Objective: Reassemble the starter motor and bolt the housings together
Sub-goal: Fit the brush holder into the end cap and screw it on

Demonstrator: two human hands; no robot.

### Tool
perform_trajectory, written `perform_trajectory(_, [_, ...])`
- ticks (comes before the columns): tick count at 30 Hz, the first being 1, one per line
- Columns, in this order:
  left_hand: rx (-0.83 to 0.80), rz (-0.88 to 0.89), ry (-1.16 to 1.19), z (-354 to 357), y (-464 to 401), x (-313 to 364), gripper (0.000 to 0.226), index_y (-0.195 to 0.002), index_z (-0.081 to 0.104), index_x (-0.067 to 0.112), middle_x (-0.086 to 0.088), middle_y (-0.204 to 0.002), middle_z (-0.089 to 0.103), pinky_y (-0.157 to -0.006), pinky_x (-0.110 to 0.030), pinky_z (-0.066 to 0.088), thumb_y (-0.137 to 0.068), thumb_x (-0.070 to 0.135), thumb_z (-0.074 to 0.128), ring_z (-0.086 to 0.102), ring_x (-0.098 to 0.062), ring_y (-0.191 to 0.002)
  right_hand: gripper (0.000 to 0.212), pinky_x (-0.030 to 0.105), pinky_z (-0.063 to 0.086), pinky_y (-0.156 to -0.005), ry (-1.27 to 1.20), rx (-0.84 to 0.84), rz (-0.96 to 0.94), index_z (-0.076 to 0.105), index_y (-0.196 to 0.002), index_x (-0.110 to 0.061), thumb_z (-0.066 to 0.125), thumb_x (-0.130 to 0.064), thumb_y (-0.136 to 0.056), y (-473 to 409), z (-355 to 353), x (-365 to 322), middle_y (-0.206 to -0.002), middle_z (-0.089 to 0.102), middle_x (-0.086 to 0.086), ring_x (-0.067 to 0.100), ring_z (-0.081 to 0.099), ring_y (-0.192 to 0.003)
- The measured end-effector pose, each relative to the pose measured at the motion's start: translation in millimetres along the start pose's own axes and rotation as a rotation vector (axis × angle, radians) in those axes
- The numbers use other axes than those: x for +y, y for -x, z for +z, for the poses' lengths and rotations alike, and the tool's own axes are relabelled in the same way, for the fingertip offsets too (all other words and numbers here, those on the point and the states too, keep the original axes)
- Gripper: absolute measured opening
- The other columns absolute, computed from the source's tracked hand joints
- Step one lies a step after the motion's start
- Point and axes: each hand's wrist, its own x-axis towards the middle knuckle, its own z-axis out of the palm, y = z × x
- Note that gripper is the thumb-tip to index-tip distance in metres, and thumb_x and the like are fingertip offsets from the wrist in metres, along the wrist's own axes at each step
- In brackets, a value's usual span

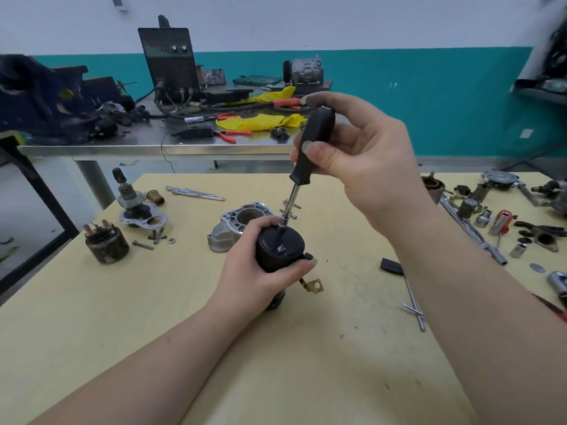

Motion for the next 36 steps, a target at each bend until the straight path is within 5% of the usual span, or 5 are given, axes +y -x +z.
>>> perform_trajectory(11, [-0.088, -0.031, 0.025, -7, -3, -4, 0.068, -0.127, 0.062, 0.041, 0.021, -0.119, 0.069, -0.089, -0.015, 0.054, -0.069, 0.049, 0.096, 0.072, -0.009, -0.108, 0.045, 0.051, 0.059, -0.100, -0.088, 0.059, -0.038, 0.047, -0.146, -0.006, 0.049, 0.011, -0.104, -1, -14, -10, -0.121, 0.068, 0.027, 0.039, 0.072, -0.111])
perform_trajectory(20, [-0.023, 0.001, -0.020, -1, -2, 0, 0.057, -0.117, 0.058, 0.050, 0.016, -0.106, 0.073, -0.082, -0.006, 0.048, -0.071, 0.048, 0.092, 0.069, -0.002, -0.097, 0.047, 0.057, 0.059, -0.098, -0.081, -0.168, -0.013, 0.047, -0.147, -0.003, 0.050, 0.009, -0.102, 4, -7, -7, -0.114, 0.067, 0.023, 0.041, 0.073, -0.107])
perform_trajectory(36, [0.040, -0.014, -0.041, -4, -4, -6, 0.058, -0.114, 0.056, 0.053, 0.027, -0.113, 0.069, -0.083, -0.005, 0.047, -0.069, 0.054, 0.092, 0.068, 0.000, -0.105, 0.043, 0.047, 0.063, -0.093, -0.007, -0.184, -0.025, 0.051, -0.142, -0.004, 0.055, 0.010, -0.102, 6, -2, -5, -0.112, 0.067, 0.021, 0.035, 0.075, -0.103])
